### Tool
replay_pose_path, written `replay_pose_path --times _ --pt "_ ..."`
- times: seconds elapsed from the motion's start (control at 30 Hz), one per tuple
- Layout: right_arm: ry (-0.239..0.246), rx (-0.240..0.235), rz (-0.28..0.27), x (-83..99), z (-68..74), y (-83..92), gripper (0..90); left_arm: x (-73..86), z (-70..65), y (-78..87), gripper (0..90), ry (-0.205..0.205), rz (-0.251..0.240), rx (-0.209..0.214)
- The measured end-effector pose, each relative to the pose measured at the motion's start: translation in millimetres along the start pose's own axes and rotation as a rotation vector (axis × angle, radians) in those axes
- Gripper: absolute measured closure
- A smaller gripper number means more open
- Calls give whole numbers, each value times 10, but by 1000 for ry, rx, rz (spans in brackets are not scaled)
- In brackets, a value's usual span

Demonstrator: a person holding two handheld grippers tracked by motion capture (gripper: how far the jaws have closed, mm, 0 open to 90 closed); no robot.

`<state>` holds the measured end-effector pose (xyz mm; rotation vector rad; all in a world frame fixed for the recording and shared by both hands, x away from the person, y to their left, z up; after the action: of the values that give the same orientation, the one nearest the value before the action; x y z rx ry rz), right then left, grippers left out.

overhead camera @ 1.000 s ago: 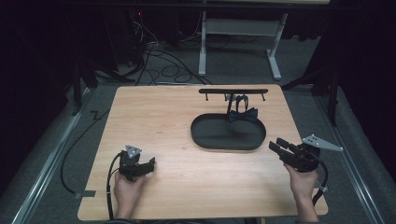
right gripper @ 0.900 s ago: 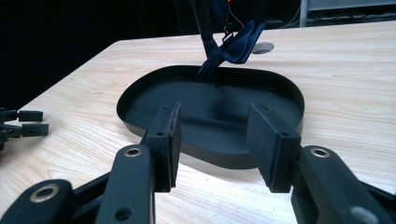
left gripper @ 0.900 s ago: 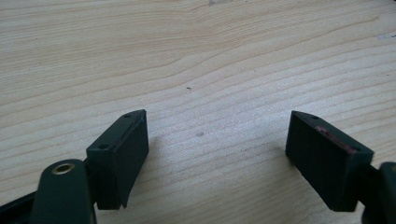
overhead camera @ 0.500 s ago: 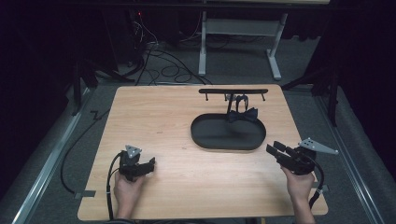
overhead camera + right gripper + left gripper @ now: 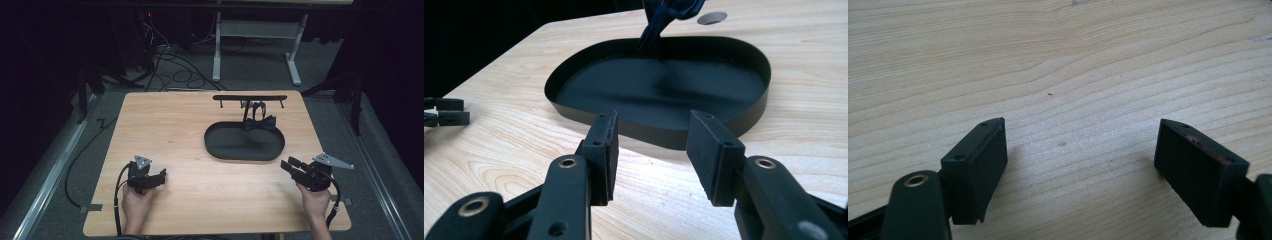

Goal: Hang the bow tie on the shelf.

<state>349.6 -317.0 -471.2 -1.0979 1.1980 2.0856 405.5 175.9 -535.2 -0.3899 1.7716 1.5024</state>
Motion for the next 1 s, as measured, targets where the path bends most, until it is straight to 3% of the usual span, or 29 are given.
replay_pose_path --times 1.0 --pt "6 -3 68 170 46 -229 575 2 -2 2 215 1 -1 1"
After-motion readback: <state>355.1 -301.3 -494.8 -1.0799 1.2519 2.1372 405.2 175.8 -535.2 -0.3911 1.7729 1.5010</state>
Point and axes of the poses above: each handheld gripper's, and its own axes: y roughly backward along the jaws, x roughly out of its underside, z roughly to its left, the point moved 4 cm from there along -y, roughly forward along the jaws, and after that the axes turned 2 degrees about z, right-handed, at the moved point
